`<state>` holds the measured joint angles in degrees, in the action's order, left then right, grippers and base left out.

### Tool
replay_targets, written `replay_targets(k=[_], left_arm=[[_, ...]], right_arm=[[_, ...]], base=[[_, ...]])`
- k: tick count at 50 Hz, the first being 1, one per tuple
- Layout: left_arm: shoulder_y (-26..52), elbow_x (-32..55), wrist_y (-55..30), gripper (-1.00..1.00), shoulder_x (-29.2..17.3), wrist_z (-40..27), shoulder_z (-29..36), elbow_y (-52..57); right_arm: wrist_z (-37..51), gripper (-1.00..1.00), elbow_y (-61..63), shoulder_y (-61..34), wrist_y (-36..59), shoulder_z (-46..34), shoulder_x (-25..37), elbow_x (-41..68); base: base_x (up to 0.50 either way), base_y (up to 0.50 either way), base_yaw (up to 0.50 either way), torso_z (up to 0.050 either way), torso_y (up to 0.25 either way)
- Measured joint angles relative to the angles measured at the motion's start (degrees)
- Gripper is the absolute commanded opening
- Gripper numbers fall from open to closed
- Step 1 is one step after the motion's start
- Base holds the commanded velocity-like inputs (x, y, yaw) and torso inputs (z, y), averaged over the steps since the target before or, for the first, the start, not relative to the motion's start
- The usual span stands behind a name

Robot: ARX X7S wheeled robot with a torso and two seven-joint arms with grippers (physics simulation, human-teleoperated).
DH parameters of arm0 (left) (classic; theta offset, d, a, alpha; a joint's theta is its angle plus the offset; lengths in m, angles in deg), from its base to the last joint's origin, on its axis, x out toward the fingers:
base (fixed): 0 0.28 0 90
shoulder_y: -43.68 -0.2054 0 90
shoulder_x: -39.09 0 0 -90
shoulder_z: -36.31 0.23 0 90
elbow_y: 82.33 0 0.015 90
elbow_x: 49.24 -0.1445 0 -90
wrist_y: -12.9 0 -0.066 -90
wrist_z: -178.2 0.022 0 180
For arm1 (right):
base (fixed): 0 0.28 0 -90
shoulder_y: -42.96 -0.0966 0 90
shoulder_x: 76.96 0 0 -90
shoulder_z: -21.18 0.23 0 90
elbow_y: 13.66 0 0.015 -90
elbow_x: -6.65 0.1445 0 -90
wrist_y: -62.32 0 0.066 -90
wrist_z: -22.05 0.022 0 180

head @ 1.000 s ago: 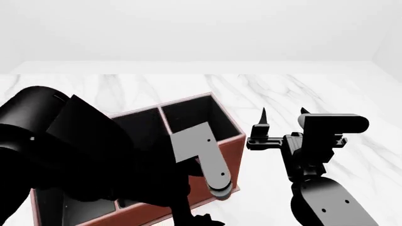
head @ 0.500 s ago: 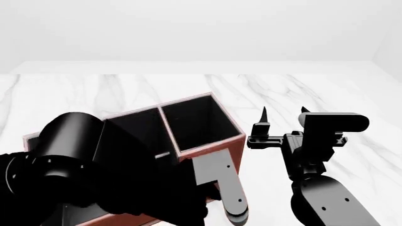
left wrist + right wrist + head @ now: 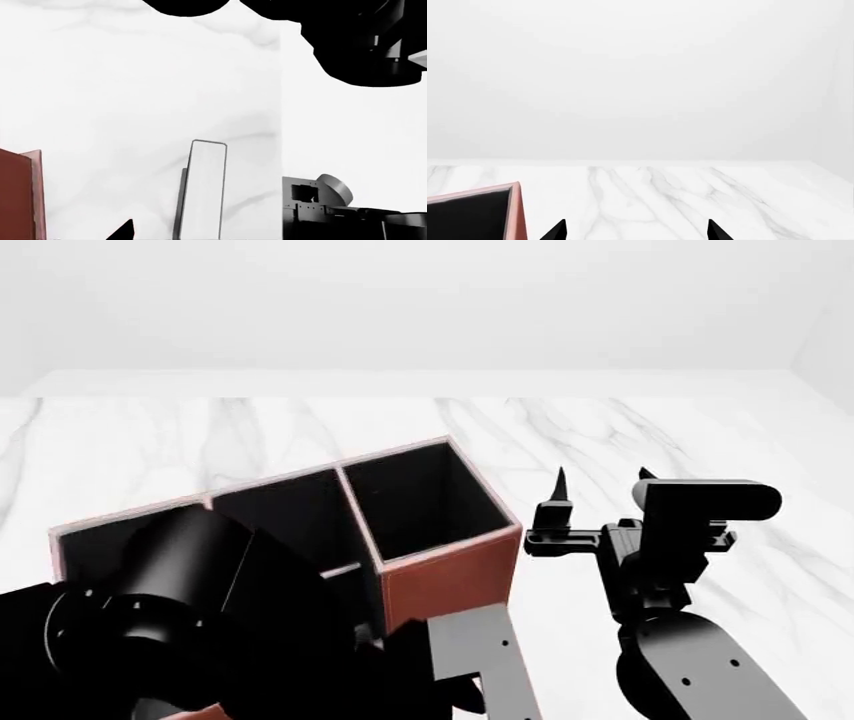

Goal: Pick up the book and place it in the back compartment of the caddy.

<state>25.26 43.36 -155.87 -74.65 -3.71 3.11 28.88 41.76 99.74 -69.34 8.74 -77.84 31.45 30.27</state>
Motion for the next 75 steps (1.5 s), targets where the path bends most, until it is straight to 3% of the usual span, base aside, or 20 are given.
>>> replay_targets(k=[41,75], left_arm=[[-3.1,-11.5,2.8,1.0,1.3,8.8,8.4,-5.2],[-0.2,-17.2,5.1,1.0,4.3,14.3,12.4,-9.7]], right_arm=[[0.1,1.0,-0.9,0.7,-1.6,0.0,0.4,0.8],[0.2,1.0,-1.5,1.0,-2.5,-0.4,0.8,1.2]], base=[[0.0,0.0,0.0,0.0,0.0],[0.0,0.0,0.0,0.0,0.0]])
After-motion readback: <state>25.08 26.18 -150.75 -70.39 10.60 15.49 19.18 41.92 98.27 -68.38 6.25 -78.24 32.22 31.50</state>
